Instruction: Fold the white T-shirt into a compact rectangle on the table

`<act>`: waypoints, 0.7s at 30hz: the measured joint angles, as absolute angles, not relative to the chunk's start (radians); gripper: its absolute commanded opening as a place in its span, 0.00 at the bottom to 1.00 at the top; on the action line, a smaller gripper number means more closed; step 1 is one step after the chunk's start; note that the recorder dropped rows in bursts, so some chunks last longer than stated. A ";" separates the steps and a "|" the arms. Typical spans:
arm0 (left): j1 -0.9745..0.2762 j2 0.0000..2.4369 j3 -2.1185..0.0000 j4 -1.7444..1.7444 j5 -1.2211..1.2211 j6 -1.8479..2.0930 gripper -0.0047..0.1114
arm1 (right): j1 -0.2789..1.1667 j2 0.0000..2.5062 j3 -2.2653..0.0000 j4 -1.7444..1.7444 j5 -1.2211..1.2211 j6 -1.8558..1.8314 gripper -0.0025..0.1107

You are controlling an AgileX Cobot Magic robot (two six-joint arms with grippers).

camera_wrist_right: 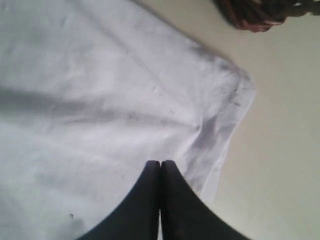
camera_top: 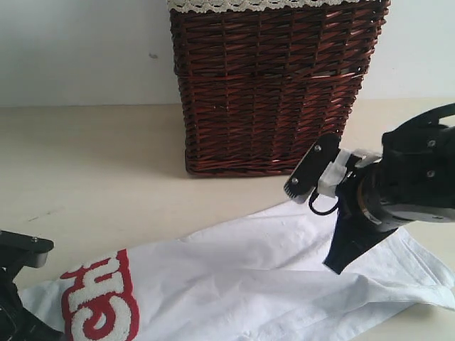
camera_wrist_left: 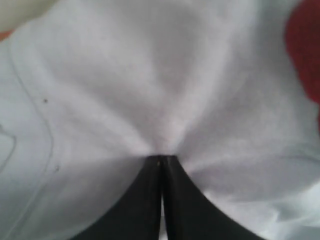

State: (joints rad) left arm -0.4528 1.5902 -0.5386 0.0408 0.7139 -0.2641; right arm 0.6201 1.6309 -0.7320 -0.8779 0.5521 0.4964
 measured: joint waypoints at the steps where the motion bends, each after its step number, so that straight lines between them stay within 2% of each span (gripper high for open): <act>1: -0.453 1.611 -0.539 0.043 0.714 -0.264 0.08 | 0.616 1.652 -0.732 -0.890 0.548 0.507 0.02; 9: -0.432 1.666 -0.589 0.143 0.756 -0.381 0.08 | 0.506 1.842 -0.757 -0.963 0.458 0.689 0.02; 21: -0.173 1.696 -0.686 0.155 0.490 -0.360 0.07 | 0.427 1.915 -0.815 -0.992 0.430 0.731 0.02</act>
State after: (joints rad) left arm -0.1733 1.6964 -0.6861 0.1554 0.4904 -0.3601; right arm 0.4272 1.9145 -0.8151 -0.9923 0.4303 0.7312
